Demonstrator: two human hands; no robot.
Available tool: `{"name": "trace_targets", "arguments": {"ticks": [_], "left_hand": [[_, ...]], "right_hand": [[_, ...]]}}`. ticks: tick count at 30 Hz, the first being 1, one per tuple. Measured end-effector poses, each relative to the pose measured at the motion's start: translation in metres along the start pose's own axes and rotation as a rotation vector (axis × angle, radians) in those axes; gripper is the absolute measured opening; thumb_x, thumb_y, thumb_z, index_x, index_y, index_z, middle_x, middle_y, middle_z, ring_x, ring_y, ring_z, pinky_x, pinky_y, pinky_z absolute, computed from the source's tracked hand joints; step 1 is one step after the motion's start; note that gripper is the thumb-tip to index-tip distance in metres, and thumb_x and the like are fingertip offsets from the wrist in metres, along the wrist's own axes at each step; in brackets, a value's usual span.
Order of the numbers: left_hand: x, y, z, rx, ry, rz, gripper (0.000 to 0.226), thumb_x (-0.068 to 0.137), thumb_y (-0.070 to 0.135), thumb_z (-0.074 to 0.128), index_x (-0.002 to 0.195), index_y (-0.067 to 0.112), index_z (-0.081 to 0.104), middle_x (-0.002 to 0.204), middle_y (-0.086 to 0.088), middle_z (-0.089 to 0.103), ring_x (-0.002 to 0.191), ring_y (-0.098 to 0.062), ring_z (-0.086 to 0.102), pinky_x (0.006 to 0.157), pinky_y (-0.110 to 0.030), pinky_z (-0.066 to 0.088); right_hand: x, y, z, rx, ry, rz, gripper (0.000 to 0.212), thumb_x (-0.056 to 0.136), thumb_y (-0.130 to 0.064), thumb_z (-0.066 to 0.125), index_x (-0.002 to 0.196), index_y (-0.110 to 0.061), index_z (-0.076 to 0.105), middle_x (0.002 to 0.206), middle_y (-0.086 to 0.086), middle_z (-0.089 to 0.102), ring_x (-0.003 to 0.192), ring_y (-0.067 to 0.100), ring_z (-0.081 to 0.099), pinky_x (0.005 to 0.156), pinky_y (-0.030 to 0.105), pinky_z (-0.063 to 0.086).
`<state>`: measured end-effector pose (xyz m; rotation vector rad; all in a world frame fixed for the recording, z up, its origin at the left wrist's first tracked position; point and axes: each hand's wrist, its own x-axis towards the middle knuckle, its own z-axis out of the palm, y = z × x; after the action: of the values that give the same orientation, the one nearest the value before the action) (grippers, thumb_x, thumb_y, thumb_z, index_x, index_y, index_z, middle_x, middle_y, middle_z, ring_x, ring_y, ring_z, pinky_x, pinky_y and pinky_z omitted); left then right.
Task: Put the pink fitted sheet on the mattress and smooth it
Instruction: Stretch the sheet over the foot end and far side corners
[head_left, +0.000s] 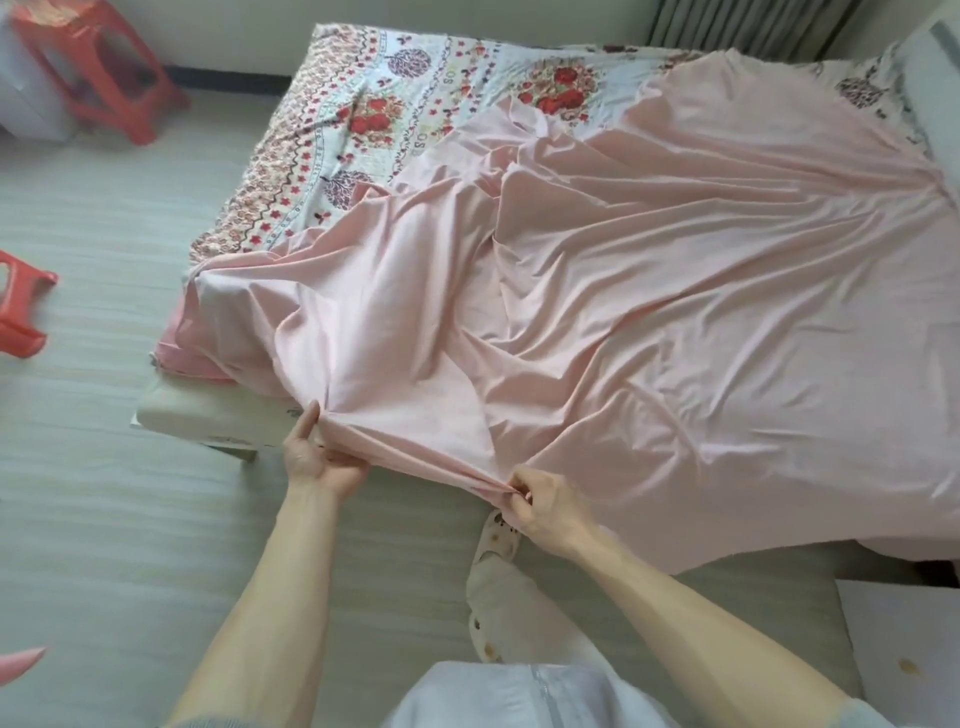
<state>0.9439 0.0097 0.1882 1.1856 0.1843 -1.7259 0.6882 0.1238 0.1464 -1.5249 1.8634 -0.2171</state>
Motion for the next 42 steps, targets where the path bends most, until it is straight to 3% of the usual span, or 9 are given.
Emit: {"name": "trace_targets", "arguments": {"ticks": [2, 8, 14, 17, 20, 25, 32, 37, 42], "left_hand": [[0.005, 0.012, -0.004, -0.068, 0.041, 0.033, 0.058, 0.055, 0.031, 0.074, 0.111, 0.017, 0.068, 0.103, -0.012, 0.074, 0.099, -0.030, 0.067, 0.091, -0.039, 0.050], [0.036, 0.059, -0.017, 0.031, 0.190, 0.090, 0.032, 0.096, 0.039, 0.047, 0.115, 0.021, 0.066, 0.121, -0.006, 0.066, 0.101, -0.023, 0.064, 0.080, -0.034, 0.051], [0.057, 0.063, -0.003, 0.264, 0.031, 0.046, 0.039, 0.096, 0.032, 0.056, 0.130, 0.015, 0.060, 0.110, -0.003, 0.068, 0.096, -0.019, 0.064, 0.093, -0.035, 0.049], [0.057, 0.063, 0.002, 0.290, 0.005, -0.004, 0.034, 0.097, 0.028, 0.057, 0.122, 0.007, 0.063, 0.105, -0.010, 0.069, 0.095, -0.021, 0.065, 0.097, -0.036, 0.046], [0.059, 0.082, 0.000, 0.229, 0.040, 0.021, 0.022, 0.096, 0.025, 0.059, 0.103, 0.005, 0.066, 0.094, -0.011, 0.066, 0.086, -0.019, 0.063, 0.082, -0.030, 0.048], [0.077, 0.146, -0.027, 0.003, 0.054, -0.084, 0.030, 0.092, 0.020, 0.060, 0.116, 0.002, 0.060, 0.109, -0.015, 0.065, 0.102, -0.028, 0.063, 0.091, -0.035, 0.050], [0.118, 0.255, -0.064, -0.070, -0.005, -0.096, 0.026, 0.078, 0.020, 0.060, 0.101, 0.012, 0.069, 0.100, -0.009, 0.071, 0.093, -0.025, 0.067, 0.091, -0.034, 0.050], [0.130, 0.348, -0.072, -0.039, -0.065, -0.018, 0.065, 0.033, 0.013, 0.075, 0.098, 0.011, 0.073, 0.100, -0.010, 0.075, 0.096, -0.028, 0.068, 0.086, -0.036, 0.052], [0.134, 0.404, -0.071, 0.054, -0.052, 0.008, 0.067, 0.058, 0.011, 0.076, 0.123, 0.007, 0.063, 0.112, -0.017, 0.071, 0.105, -0.032, 0.065, 0.085, -0.040, 0.052]], "right_hand": [[0.012, -0.005, 0.002, -0.049, -0.027, -0.005, 0.014, 0.090, -0.033, 0.052, 0.086, -0.020, 0.052, 0.088, 0.002, 0.066, 0.083, 0.031, 0.059, 0.064, 0.037, 0.041], [0.058, -0.003, 0.004, -0.196, -0.189, 0.193, 0.010, 0.089, -0.030, 0.047, 0.094, -0.024, 0.052, 0.102, 0.005, 0.066, 0.098, 0.032, 0.062, 0.079, 0.040, 0.051], [0.102, -0.086, 0.035, 0.045, -0.064, -0.041, 0.062, 0.085, -0.050, 0.055, 0.139, -0.025, 0.041, 0.138, -0.003, 0.048, 0.123, 0.017, 0.049, 0.101, 0.036, 0.045], [0.121, -0.154, 0.048, 0.056, 0.016, -0.245, 0.063, 0.079, -0.055, 0.058, 0.132, -0.024, 0.047, 0.123, -0.004, 0.056, 0.110, 0.017, 0.057, 0.091, 0.039, 0.051], [0.142, -0.201, 0.059, -0.088, 0.030, -0.333, 0.030, 0.087, -0.040, 0.060, 0.108, -0.019, 0.054, 0.101, 0.002, 0.063, 0.093, 0.029, 0.064, 0.074, 0.041, 0.050], [0.152, -0.236, 0.068, -0.108, -0.001, -0.349, 0.016, 0.096, -0.030, 0.051, 0.083, -0.022, 0.047, 0.084, -0.001, 0.058, 0.080, 0.028, 0.057, 0.067, 0.040, 0.045], [0.134, -0.237, 0.067, -0.013, 0.261, 0.059, 0.016, 0.082, -0.032, 0.046, 0.072, -0.020, 0.050, 0.069, -0.003, 0.062, 0.067, 0.023, 0.058, 0.057, 0.039, 0.048], [0.121, -0.231, 0.094, -0.034, 0.368, 0.278, 0.005, 0.078, -0.021, 0.045, 0.073, -0.023, 0.045, 0.074, 0.002, 0.065, 0.072, 0.031, 0.060, 0.063, 0.042, 0.051], [0.118, -0.231, 0.119, 0.012, 0.260, 0.607, 0.004, 0.081, -0.023, 0.043, 0.084, -0.022, 0.046, 0.094, 0.009, 0.065, 0.088, 0.036, 0.061, 0.075, 0.046, 0.054]]}}
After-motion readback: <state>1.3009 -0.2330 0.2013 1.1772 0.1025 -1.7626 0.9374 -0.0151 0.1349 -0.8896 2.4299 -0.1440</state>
